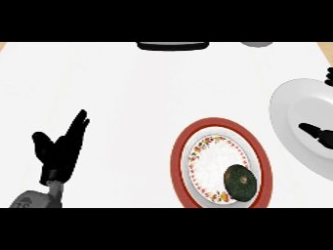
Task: Pick the squash from the plate and place it in the plate
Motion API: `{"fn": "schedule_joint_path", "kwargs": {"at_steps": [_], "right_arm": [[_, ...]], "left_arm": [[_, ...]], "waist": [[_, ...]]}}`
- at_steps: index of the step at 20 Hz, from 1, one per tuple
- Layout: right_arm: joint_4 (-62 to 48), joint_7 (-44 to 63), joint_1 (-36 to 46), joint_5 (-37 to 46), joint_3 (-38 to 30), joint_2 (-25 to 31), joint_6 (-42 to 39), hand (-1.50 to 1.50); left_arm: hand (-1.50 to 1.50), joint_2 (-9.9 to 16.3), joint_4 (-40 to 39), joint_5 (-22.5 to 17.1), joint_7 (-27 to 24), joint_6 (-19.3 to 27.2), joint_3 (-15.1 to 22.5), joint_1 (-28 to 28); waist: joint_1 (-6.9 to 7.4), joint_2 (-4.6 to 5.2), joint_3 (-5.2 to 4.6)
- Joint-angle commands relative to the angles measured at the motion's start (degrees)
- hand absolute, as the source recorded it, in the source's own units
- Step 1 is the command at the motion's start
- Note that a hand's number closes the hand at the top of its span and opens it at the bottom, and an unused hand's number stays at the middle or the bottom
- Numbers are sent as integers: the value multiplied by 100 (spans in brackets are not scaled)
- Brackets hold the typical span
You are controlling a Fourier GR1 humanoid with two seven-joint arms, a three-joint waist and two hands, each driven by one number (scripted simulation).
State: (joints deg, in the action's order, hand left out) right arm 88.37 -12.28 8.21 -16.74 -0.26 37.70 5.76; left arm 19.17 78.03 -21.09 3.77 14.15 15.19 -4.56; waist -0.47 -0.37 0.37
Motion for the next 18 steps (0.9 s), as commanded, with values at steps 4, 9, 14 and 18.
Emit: {"fn": "schedule_joint_path", "kwargs": {"at_steps": [4, 9, 14, 18], "right_arm": [[774, 657, -527, 238, -22, 1116, -879, -150], [975, 1317, -362, 653, 469, 2013, -1772, -150], [2031, 2401, -416, 1378, 1278, 1725, -1452, -150], [2374, 3286, -264, 1708, 1616, 1549, -1523, -150]], "left_arm": [[0, -57, 157, 71, 357, -27, 174, 287], [0, -117, 192, 29, 459, -72, 173, 240], [0, -380, 150, 197, 374, 37, 326, 384], [0, -193, 22, 180, 140, -250, 80, 443]], "waist": [[-16, 13, -44], [54, 32, -51], [55, 28, -47], [68, 37, -45]]}}
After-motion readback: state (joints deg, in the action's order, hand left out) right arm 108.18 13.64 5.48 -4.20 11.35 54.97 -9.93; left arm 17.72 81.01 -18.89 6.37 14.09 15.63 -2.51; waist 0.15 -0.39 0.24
